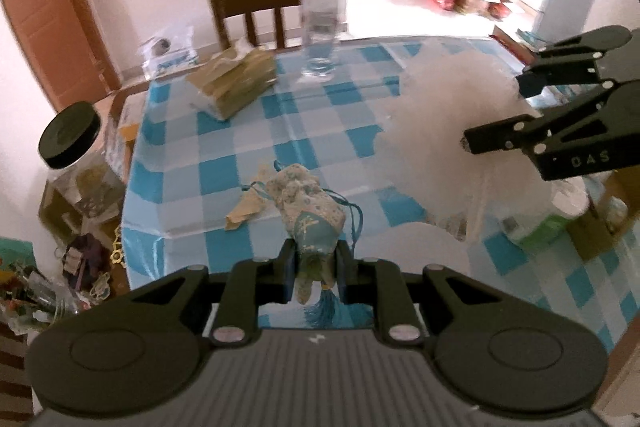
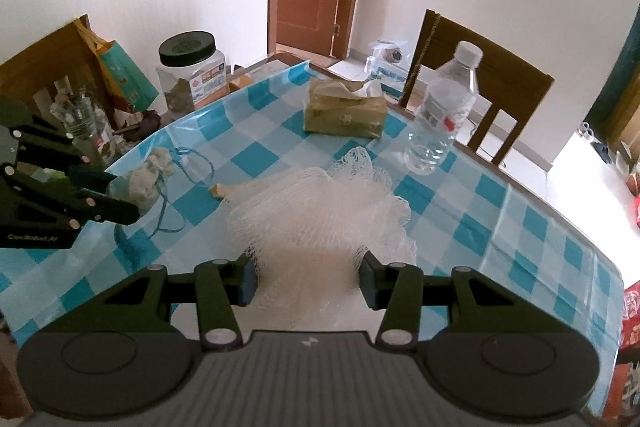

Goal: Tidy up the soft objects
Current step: 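Carry the sachet and bath puff into the cardboard box and open both tools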

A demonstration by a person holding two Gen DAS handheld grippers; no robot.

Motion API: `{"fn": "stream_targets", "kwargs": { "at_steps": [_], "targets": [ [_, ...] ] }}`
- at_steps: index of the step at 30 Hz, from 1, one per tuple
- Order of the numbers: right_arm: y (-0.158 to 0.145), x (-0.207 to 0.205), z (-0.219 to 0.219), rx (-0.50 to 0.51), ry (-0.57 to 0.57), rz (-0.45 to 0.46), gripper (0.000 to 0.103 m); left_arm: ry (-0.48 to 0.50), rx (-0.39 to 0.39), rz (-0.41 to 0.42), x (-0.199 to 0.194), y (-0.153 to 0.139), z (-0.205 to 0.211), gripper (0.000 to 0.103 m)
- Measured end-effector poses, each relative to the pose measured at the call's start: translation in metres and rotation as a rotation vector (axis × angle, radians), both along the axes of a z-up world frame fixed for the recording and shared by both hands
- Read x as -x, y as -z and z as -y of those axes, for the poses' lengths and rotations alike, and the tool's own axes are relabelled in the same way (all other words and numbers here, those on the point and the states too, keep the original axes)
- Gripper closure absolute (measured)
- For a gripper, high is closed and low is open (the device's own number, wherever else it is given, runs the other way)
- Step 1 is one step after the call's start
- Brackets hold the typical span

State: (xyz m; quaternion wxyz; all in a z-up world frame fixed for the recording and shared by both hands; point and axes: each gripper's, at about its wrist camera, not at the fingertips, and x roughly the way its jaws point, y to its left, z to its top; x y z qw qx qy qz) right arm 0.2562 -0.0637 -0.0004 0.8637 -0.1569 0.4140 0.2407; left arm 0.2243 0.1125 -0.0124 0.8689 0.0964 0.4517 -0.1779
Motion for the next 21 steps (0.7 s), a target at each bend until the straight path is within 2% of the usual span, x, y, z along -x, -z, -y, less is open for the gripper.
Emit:
{"fn": "stream_targets", "kwargs": {
  "at_steps": [7, 11, 16, 21],
  "targets": [
    [-0.007, 0.049, 0.027, -0.024, 0.071, -0.025, 0.049, 0.139, 0.000, 0.018, 0.031, -0.017, 0.032, 0.085],
    [-0.010, 0.079, 0.047, 0.002, 0.111, -0.016, 0.049, 0.217, 0.005, 0.026, 0.048, -0.026, 0.060, 0.085],
    [-0.019, 0.108, 0.094, -0.002, 0.180, -0.005, 0.049, 0.297, 0.015, 0.044, 0.064, -0.037, 0.104, 0.085],
    [-0.028, 0.128, 0.159, 0.001, 0.252, 0.006, 0.049, 0.347, 0.039, 0.045, 0.073, -0.042, 0.160, 0.085]
  ]
}}
